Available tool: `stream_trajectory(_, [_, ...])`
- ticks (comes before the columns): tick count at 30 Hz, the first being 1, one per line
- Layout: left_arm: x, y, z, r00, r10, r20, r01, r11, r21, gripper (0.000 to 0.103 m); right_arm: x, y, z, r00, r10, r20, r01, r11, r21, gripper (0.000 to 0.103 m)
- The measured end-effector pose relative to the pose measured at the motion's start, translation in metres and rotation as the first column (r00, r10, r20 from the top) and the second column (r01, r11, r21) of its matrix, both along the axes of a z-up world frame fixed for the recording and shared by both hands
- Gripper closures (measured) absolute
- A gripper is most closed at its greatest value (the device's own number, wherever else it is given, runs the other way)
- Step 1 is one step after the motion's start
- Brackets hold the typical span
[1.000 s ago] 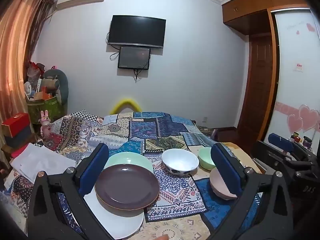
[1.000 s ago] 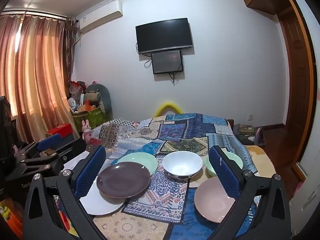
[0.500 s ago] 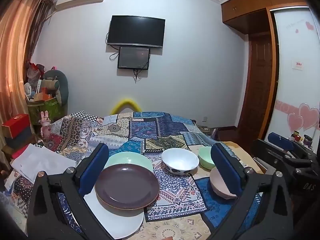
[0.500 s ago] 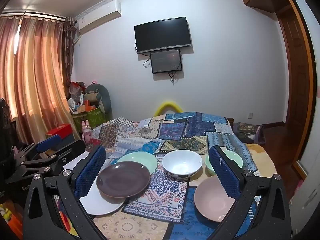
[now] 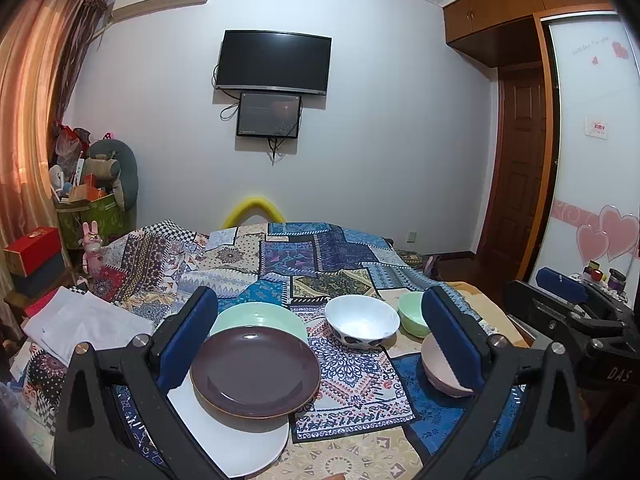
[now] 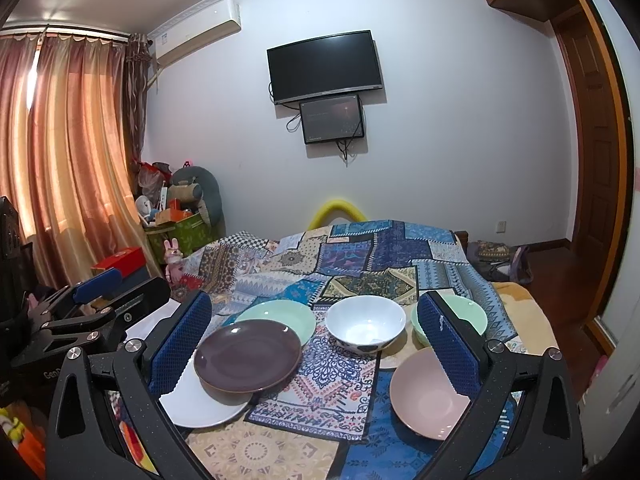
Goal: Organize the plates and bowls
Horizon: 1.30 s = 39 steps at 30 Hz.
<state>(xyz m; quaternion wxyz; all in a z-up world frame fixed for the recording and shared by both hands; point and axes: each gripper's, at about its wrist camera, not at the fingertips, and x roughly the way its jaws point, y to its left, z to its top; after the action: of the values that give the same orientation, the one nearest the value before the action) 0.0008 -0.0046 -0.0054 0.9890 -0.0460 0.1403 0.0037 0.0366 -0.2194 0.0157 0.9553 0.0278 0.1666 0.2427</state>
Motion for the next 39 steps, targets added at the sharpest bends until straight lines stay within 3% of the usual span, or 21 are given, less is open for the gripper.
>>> stream_trajectory(39, [-0.0033, -0.0047, 0.0007, 1.0, -0.003, 0.007, 0.003, 1.0, 0.006, 0.0, 0.0, -0.0026, 0.0029, 1.0, 0.0, -0.001, 0.0, 1.0, 0.008, 0.0])
